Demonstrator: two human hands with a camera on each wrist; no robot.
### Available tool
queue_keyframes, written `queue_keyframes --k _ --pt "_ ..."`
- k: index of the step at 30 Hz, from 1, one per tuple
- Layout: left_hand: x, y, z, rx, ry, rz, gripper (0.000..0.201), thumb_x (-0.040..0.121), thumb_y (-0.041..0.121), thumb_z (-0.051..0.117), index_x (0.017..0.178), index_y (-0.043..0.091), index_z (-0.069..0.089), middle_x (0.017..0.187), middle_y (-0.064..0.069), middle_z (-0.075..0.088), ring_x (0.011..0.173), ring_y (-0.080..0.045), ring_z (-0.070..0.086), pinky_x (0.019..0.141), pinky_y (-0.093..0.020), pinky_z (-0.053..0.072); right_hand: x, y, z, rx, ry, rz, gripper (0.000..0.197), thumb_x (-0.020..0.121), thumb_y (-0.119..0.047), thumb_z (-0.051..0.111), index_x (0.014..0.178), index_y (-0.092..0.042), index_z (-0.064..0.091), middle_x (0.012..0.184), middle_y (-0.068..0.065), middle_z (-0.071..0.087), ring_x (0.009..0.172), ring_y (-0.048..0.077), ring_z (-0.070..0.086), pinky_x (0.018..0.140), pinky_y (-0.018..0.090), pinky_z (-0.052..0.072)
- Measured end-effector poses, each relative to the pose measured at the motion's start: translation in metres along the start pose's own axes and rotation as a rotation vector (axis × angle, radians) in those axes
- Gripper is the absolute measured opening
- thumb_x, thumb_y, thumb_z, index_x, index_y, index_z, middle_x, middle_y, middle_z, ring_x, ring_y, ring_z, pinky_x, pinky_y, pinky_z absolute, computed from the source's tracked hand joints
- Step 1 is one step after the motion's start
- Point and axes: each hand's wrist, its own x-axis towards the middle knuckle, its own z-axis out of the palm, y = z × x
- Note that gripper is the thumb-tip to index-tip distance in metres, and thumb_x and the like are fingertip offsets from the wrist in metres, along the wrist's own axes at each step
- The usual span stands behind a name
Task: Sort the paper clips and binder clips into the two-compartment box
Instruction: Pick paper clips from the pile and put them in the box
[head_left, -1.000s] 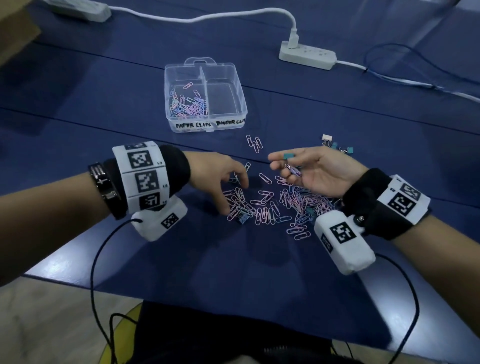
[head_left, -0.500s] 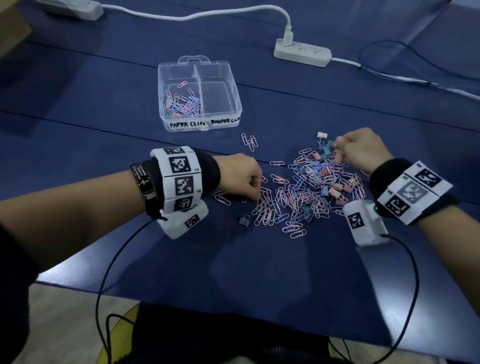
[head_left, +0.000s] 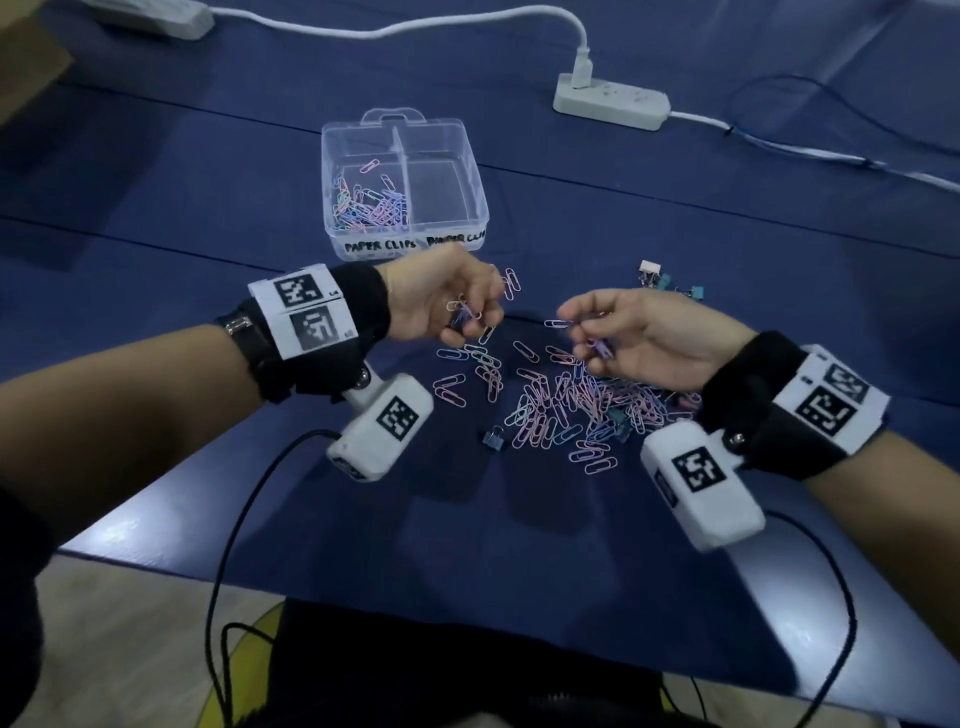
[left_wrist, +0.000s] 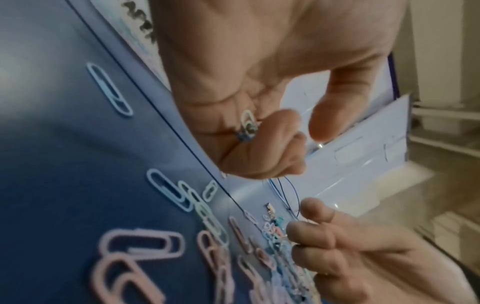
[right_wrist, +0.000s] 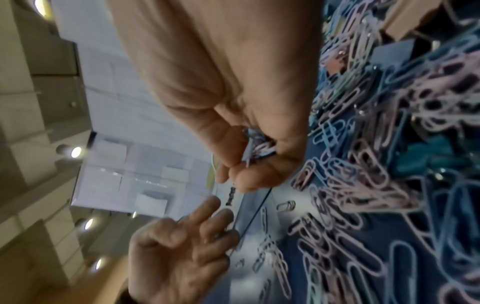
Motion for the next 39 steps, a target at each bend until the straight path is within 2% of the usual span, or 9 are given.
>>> queue_keyframes --k 4,6,8,11,17,25,30,35,39 --pt "0.002 -0.010 -0.008 0.379 0.105 0.066 0.038 0.078 -0.002 0.064 0.056 0.015 0.038 0.037 0.007 0.043 0.036 -0.006 0.035 0.034 -0.012 0.025 -0.006 0.014 0.025 -0.668 0.117 -0.095 0.021 0.097 -0.011 0.036 0.085 -0.012 0.053 0.062 -0.006 0.041 0.047 0.005 0.036 0.047 0.023 0.033" --pt "-0.003 -0.014 -0.014 0.719 0.115 0.103 0.039 0.075 0.010 0.074 0.057 0.018 0.041 0.044 0.008 0.042 0.035 -0.004 0.033 0.037 -0.013 0.028 -0.012 0.024 0.035 -1.128 0.197 -0.214 0.019 0.094 -0.031 0.045 0.099 -0.013 0.047 0.076 -0.005 0.050 0.065 0.012 0.048 0.061 0.028 0.038" --pt "-0.009 -0.014 -0.019 0.992 0.084 0.092 0.036 0.066 0.019 0.082 0.064 0.024 0.047 0.050 0.007 0.045 0.038 -0.005 0.038 0.042 -0.012 0.030 -0.015 0.030 0.038 -1.340 0.203 -0.201 0.046 0.084 -0.047 0.057 0.112 -0.016 0.039 0.101 0.004 0.054 0.092 0.022 0.053 0.079 0.035 0.044" --pt "-0.014 -0.011 -0.022 1.129 0.040 0.002 0.043 0.060 0.025 0.086 0.087 0.029 0.053 0.057 0.007 0.048 0.049 -0.007 0.043 0.050 -0.020 0.034 -0.010 0.035 0.034 -1.372 0.120 -0.114 0.075 0.068 -0.053 0.070 0.124 -0.021 0.032 0.120 0.009 0.048 0.111 0.026 0.046 0.095 0.043 0.042" --pt "-0.004 -0.015 -0.007 1.214 0.049 0.009 0.088 0.060 0.028 0.086 0.130 0.027 0.034 0.062 0.005 0.047 0.055 -0.006 0.044 0.054 -0.022 0.036 -0.002 0.039 0.031 -1.337 0.051 -0.118 0.069 0.071 -0.048 0.071 0.123 -0.024 0.032 0.114 0.006 0.044 0.111 0.025 0.043 0.092 0.037 0.040" --pt "0.011 -0.012 0.015 1.239 -0.002 0.064 0.062 0.073 0.032 0.076 0.121 0.014 0.041 0.068 0.004 0.049 0.059 -0.009 0.043 0.058 -0.029 0.033 0.003 0.036 0.022 -1.193 0.233 -0.175 0.104 0.055 -0.044 0.084 0.134 -0.017 0.022 0.132 0.010 0.030 0.126 0.024 0.031 0.104 0.035 0.034" --pt "0.021 -0.018 0.046 1.368 -0.041 0.165 0.048 0.090 0.023 0.055 0.130 0.007 0.034 0.109 -0.015 0.060 0.095 -0.030 0.056 0.072 -0.028 0.036 0.006 0.037 0.021 -1.290 0.152 -0.189 0.079 0.065 -0.044 0.078 0.121 -0.011 0.034 0.108 0.002 0.029 0.105 0.015 0.030 0.095 0.031 0.036" --pt "0.019 -0.023 0.057 1.444 -0.049 0.158 0.032 0.095 0.019 0.040 0.122 0.001 0.042 0.111 -0.020 0.060 0.081 -0.028 0.050 0.071 -0.031 0.038 0.000 0.045 0.019 -1.383 0.125 -0.261 0.024 0.088 -0.022 0.057 0.098 -0.009 0.038 0.100 0.003 0.028 0.092 0.015 0.030 0.083 0.027 0.032" --pt "0.017 -0.022 0.058 1.419 -0.030 0.170 0.029 0.094 0.019 0.043 0.117 0.001 0.045 0.117 -0.017 0.059 0.103 -0.031 0.055 0.071 -0.026 0.033 -0.001 0.051 0.018 -1.496 0.111 -0.345 0.013 0.089 0.001 0.042 0.090 -0.011 0.039 0.097 0.008 0.038 0.087 0.017 0.033 0.077 0.026 0.030"
